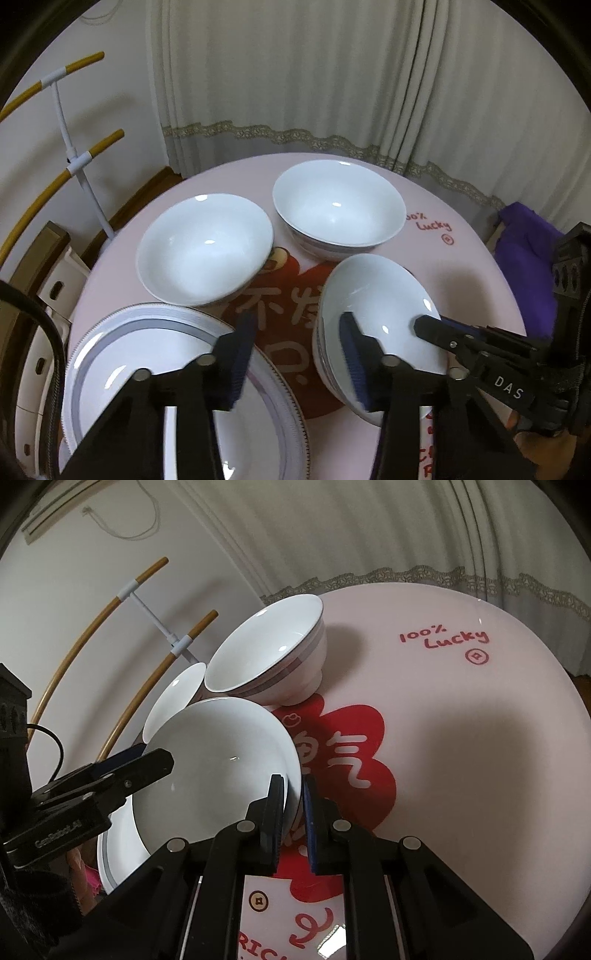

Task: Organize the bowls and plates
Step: 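Close both grippers on the white bowl rim and lift it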

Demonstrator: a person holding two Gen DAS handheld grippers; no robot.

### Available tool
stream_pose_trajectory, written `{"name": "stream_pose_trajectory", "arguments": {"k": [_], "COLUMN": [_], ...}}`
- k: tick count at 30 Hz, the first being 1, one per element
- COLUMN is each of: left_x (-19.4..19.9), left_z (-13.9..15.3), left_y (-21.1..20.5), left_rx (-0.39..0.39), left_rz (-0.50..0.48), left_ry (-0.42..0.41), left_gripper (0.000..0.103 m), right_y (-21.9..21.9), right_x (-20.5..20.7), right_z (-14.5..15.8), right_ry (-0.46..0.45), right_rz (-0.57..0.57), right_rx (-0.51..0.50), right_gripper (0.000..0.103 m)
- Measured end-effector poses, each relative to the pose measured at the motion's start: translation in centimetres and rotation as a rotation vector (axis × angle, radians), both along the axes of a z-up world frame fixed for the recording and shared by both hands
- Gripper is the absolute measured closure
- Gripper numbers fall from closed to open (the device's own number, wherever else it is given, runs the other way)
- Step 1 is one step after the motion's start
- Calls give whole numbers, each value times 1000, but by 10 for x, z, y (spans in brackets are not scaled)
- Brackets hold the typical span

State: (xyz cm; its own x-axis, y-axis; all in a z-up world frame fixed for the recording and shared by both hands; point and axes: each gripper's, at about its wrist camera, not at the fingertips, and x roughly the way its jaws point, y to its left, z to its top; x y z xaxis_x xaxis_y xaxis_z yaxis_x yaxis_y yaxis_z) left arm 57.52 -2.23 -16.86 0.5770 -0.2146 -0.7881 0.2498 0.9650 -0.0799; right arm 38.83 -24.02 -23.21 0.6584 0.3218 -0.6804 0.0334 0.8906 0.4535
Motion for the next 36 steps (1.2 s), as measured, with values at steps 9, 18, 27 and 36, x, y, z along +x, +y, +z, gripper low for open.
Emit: {"name": "stream_pose_trajectory", "arguments": {"k": [9,18,27,36], "left_x": [-2,-11,-29,-27], "left_z": [-4,1,28,68], "left_y": [0,-2,-1,-1], "left_rx": [-25,-24,-43,-78], "left_rz": [-22,-22,-35,-22], "left_ry": [19,7,-45,-122], "left_gripper": [98,99,99,99], "right_y": [0,-2,-4,-10], "right_x": [0,0,-14,-6], "right_z": [1,5,30,72], "right_ry": [-10,-11,-69,-158], "right_rz": [19,17,4,6], "right_rx": [10,3,-7,1], "right_gripper": [95,95,95,95]}}
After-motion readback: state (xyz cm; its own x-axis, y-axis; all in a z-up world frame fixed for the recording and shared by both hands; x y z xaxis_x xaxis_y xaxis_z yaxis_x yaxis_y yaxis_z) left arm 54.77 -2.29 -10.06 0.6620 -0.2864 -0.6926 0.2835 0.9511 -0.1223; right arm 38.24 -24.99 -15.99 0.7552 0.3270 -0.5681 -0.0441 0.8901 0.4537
